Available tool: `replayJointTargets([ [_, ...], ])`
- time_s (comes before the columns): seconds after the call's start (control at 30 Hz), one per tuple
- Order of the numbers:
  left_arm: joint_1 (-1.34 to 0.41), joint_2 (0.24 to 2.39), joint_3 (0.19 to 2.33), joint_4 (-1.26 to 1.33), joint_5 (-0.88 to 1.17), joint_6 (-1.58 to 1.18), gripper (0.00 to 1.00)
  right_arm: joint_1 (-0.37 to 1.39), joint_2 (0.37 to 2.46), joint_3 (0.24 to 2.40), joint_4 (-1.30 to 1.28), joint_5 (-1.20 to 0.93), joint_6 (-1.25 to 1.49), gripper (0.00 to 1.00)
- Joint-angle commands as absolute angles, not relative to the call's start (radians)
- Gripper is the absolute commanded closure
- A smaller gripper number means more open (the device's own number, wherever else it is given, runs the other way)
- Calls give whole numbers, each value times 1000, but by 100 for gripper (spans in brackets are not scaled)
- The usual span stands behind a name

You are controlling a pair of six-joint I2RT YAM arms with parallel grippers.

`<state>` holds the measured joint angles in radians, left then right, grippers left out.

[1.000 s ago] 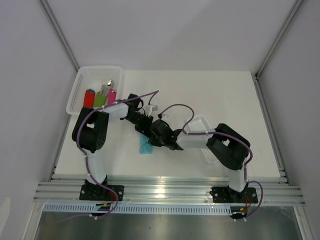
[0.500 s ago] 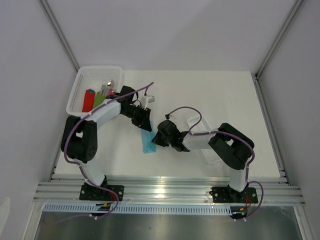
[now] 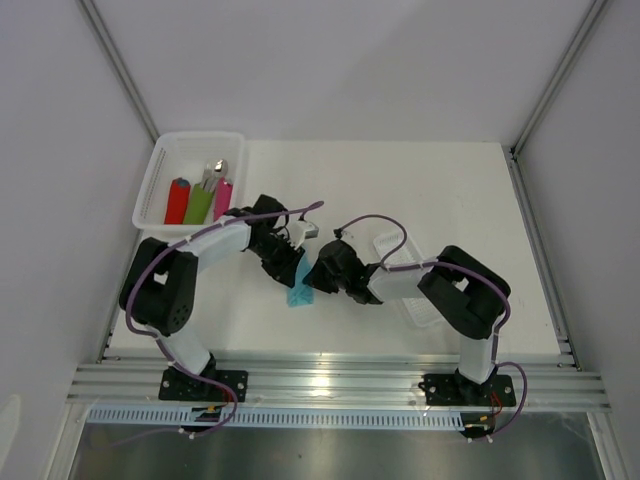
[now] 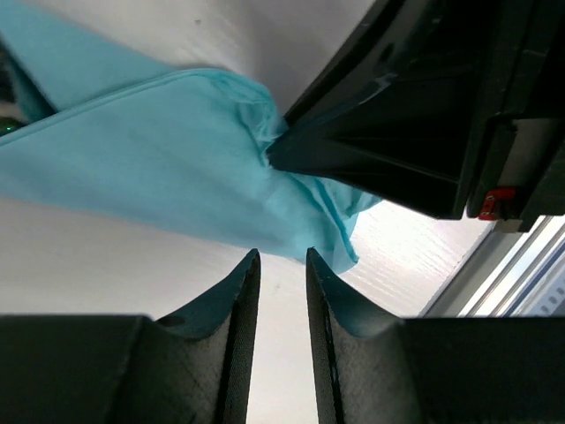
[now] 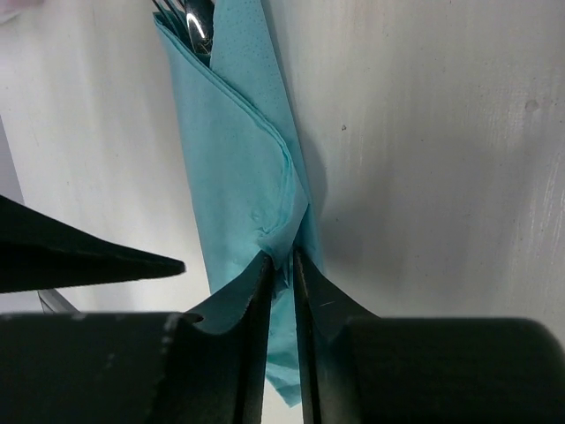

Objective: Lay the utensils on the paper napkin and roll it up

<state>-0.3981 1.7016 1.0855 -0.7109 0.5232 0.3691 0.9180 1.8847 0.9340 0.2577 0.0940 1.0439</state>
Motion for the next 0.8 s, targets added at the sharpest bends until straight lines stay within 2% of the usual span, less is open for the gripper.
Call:
replayJointTargets([
  [0.0,-434,1695,1068,-683,468,439,69,908,1852,919,270,98,1058,80],
  [0.17,-474,1716,1068,-677,453,454,68,904,1852,907,294,83,1072,79],
  [0.57,-515,1727,1071,-684,445,476,68,893,1798,865,313,69,1094,66],
  [0.77,-523,1730,1071,-686,451,472,67,891,1769,836,314,61,1100,65],
])
